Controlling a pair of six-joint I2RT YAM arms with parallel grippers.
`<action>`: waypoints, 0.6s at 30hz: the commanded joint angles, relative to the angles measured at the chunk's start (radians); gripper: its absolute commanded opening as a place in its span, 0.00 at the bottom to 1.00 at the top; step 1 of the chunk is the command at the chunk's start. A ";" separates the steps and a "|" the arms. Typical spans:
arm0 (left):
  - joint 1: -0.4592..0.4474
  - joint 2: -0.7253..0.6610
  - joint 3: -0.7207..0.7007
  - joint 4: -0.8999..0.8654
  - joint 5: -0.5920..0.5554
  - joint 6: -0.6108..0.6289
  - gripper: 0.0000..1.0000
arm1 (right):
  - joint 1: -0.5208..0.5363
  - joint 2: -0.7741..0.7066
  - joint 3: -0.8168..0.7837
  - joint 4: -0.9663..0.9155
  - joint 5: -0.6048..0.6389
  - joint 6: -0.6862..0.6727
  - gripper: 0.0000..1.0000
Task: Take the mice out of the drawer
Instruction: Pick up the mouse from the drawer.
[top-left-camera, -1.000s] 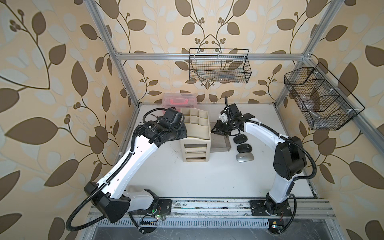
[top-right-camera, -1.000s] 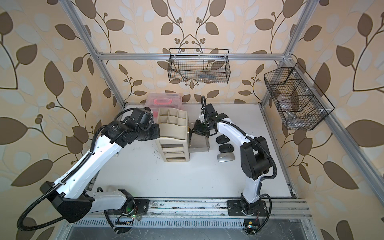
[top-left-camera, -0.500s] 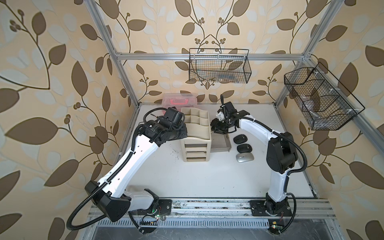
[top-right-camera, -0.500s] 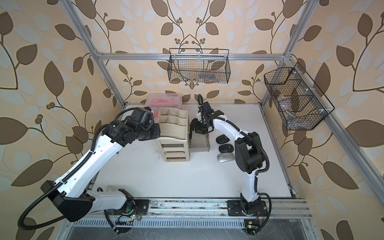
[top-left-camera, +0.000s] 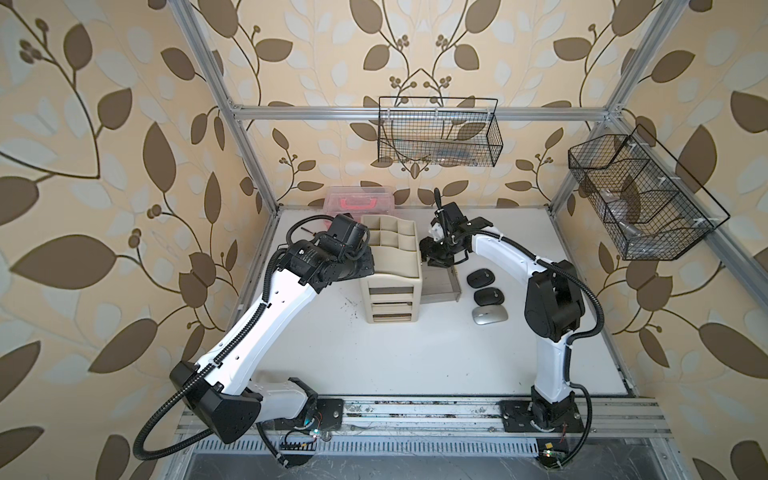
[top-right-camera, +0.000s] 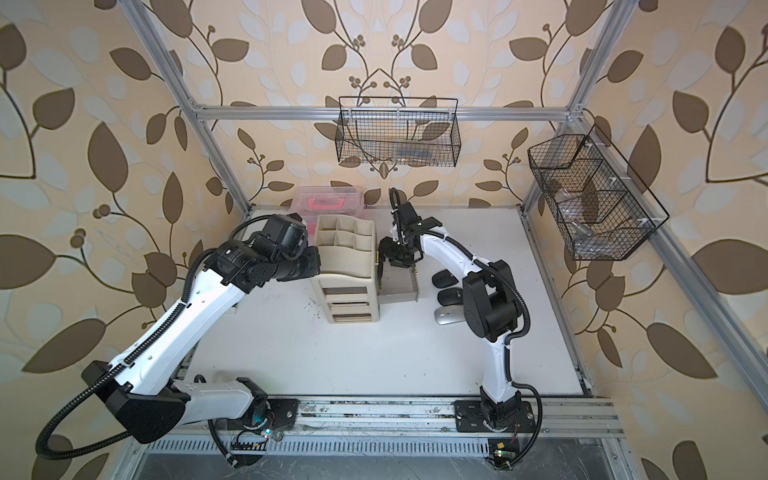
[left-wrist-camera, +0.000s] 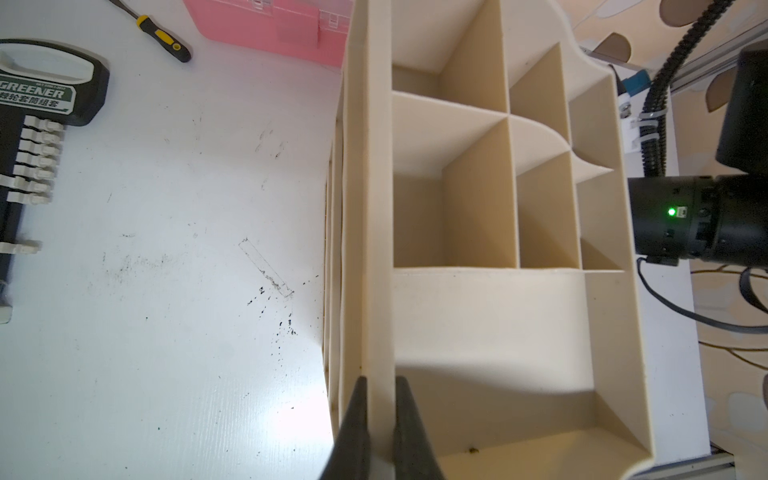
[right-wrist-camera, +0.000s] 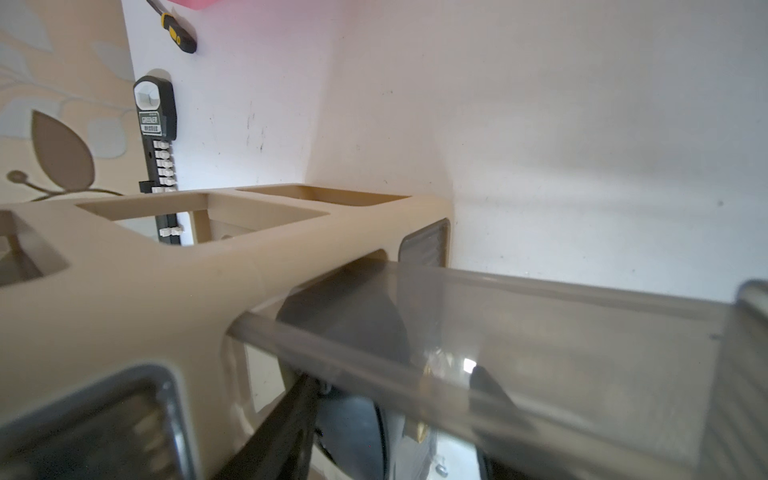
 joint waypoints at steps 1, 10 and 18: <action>0.002 -0.009 0.025 0.059 -0.020 0.015 0.00 | 0.017 -0.005 -0.003 -0.075 0.159 -0.006 0.55; 0.002 -0.013 0.019 0.061 -0.011 0.013 0.00 | 0.015 -0.139 -0.073 -0.033 0.178 -0.002 0.51; 0.001 -0.021 0.001 0.115 0.055 -0.011 0.00 | -0.004 -0.117 -0.086 0.078 -0.004 0.055 0.49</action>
